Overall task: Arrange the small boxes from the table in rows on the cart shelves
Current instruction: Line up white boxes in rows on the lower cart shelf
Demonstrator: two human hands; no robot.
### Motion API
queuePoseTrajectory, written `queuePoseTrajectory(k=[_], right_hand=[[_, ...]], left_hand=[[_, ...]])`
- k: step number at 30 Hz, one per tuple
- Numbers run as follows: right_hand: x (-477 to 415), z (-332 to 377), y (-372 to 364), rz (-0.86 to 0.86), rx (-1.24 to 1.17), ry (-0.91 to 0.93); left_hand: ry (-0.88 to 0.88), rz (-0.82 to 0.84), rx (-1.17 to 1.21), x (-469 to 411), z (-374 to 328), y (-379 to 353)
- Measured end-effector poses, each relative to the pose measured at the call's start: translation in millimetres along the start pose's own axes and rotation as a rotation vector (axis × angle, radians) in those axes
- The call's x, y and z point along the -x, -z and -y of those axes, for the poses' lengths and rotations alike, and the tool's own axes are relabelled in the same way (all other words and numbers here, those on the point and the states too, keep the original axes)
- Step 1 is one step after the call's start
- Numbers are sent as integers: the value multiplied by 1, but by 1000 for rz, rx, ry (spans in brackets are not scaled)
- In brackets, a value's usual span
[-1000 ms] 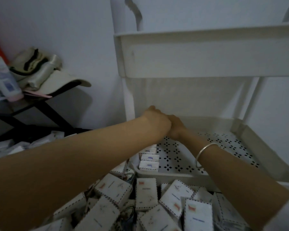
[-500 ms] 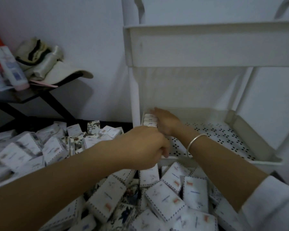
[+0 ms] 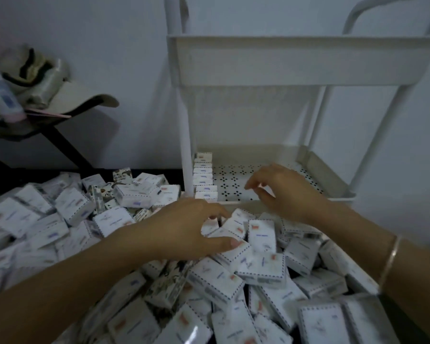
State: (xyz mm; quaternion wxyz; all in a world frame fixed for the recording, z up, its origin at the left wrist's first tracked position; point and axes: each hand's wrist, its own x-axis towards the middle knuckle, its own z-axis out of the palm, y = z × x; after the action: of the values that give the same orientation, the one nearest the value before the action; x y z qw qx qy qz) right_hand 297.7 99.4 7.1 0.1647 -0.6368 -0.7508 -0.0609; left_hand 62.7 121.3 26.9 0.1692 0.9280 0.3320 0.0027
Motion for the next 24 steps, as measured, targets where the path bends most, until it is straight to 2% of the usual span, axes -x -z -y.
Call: queuePoseTrajectory(k=[3, 5, 11, 13, 19, 24], right_hand=[[27, 1, 3, 96, 5, -53], [39, 4, 3, 159, 27, -74], [52, 13, -3, 216, 175, -49], [52, 15, -4, 188, 136, -46], [52, 18, -6, 92, 8, -109], [41, 24, -1, 22, -340, -265]], left_hand=[[27, 67, -35, 5, -8, -6], [18, 51, -28, 5, -10, -11], [25, -234, 83, 8, -14, -26], [16, -282, 127, 6, -13, -28], [58, -291, 343, -1, -6, -25], [28, -367, 402, -4, -8, -21]])
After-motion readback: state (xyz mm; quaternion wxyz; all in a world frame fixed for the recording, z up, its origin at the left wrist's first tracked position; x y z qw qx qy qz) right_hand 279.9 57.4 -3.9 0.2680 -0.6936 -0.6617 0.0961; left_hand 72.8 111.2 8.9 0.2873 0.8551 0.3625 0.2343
